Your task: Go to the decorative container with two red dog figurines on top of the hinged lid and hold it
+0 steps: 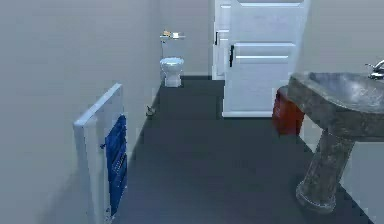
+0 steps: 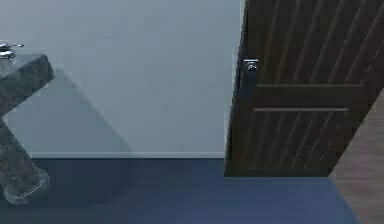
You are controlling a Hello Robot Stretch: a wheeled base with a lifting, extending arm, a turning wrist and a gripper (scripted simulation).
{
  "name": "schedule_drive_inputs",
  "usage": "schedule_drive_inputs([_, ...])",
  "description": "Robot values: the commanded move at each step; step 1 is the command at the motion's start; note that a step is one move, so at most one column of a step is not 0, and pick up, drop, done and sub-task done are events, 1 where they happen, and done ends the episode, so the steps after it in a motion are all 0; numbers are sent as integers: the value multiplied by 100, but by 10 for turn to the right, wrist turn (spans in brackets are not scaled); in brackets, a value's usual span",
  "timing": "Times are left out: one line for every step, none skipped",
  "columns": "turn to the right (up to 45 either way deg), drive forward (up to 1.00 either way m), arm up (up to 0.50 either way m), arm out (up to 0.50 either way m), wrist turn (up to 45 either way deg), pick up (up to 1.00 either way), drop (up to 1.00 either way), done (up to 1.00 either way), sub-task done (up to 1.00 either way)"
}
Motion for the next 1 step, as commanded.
schedule_drive_inputs([0, 100, 0, 0, 0, 0, 0, 0, 0])
